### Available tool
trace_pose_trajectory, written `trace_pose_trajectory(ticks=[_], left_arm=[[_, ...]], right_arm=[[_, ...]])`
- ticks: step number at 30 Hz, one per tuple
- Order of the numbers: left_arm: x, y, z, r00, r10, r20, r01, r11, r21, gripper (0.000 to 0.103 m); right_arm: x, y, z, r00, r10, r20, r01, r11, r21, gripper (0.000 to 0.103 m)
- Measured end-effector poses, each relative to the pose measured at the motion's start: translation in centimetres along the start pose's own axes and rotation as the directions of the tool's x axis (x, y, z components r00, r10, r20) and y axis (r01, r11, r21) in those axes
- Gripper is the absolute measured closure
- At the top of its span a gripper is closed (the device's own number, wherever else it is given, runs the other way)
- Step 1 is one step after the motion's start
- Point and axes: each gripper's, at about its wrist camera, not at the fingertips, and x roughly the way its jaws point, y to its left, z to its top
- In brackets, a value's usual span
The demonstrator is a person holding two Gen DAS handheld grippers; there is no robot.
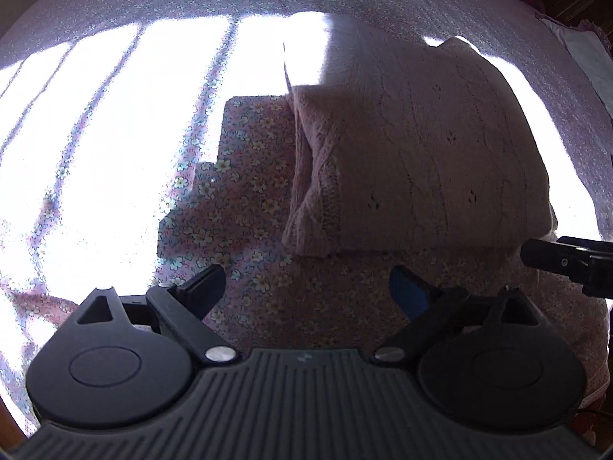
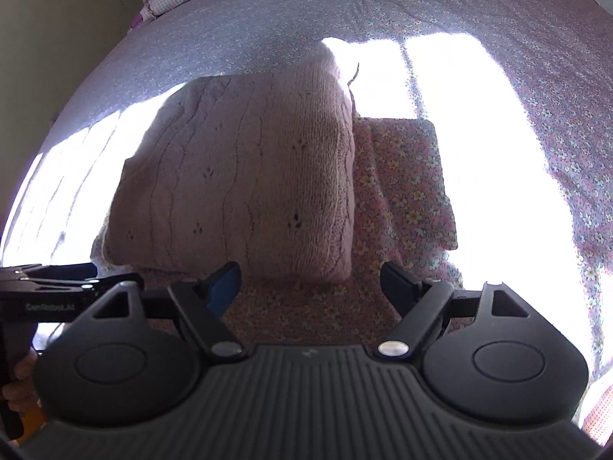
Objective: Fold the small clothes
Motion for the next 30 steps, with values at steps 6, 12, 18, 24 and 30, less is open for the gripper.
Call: trace_pose_trajectory(ticks=[6,12,18,24,30], left_arm=[[2.0,-1.0,0.9,0.999,0.044,-0.032,-0.045,0.998,-0.034,0.007],[3.3,-2.4,1.5,0.995,0.090,-0.051,-0.091,0.996,-0.017,0.004],[4.2,-3.4,1.6,0.992,0.113,-0.054,-0.113,0.994,0.004,0.000],[3.9,-3.5,1.3,0.991,0.120,-0.051,-0.120,0.993,0.004,0.000],[4.3,-3.3,1.2,0.992,0.122,-0.046,-0.122,0.993,0.008,0.000]], right_arm=[[2.2,0.5,-1.4,0.997,-0.001,-0.081,0.002,1.000,0.003,0.022],[4.7,1.0,-1.8,0.990,-0.059,-0.131,0.061,0.998,0.010,0.020],[5.4,1.3,-1.7,0.990,-0.050,-0.128,0.050,0.999,-0.002,0.011],[5.9,1.9,-1.8,0.990,-0.054,-0.128,0.054,0.999,-0.006,0.009],[6.1,2.3,-2.0,0.989,-0.073,-0.125,0.073,0.997,-0.009,0.008]])
